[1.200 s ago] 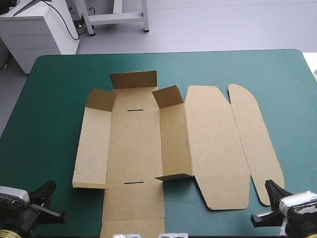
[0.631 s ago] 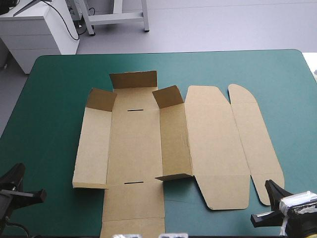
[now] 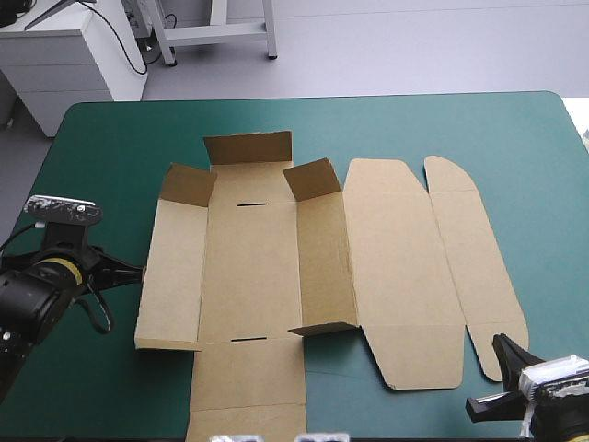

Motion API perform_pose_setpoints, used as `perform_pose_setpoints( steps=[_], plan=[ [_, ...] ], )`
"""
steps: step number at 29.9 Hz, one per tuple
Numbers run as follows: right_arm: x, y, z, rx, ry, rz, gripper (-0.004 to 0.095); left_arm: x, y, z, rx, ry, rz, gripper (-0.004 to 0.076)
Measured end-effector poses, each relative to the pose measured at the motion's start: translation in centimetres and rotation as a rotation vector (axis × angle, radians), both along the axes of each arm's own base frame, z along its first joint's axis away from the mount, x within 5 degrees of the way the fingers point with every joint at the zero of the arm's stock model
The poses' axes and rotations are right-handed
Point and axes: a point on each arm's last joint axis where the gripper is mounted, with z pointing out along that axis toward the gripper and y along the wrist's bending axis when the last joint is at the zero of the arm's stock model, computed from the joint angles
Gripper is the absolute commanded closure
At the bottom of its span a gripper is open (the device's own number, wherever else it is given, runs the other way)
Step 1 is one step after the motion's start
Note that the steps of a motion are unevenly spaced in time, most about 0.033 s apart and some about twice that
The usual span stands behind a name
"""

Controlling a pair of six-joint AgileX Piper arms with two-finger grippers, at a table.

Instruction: Fold the box

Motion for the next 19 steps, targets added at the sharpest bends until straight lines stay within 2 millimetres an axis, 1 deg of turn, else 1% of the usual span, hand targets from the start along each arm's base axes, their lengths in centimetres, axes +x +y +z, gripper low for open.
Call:
perform_pose_setpoints(
  steps=[4, 6, 12, 17, 19],
  plan=[
    [0.0, 0.0, 0.0, 0.0, 0.0, 0.0, 0.0928, 1.9, 1.4, -0.3, -0.054, 0.086, 0.029, 0.0706],
    [0.0, 0.0, 0.0, 0.0, 0.0, 0.0, 0.0928, 3.0, 2.4, -1.0, -0.162, 0.139, 0.056, 0.0706],
    [0.0, 0.0, 0.0, 0.0, 0.0, 0.0, 0.0928, 6.2, 5.6, -4.5, -0.453, 0.305, 0.122, 0.0706],
    [0.0, 0.0, 0.0, 0.0, 0.0, 0.0, 0.0928, 7.9, 7.2, -7.4, -0.691, 0.47, 0.127, 0.0709],
    [0.0, 0.0, 0.0, 0.0, 0.0, 0.0, 0.0928, 8.5, 7.5, -8.3, -0.746, 0.498, 0.134, 0.0713]
  ],
)
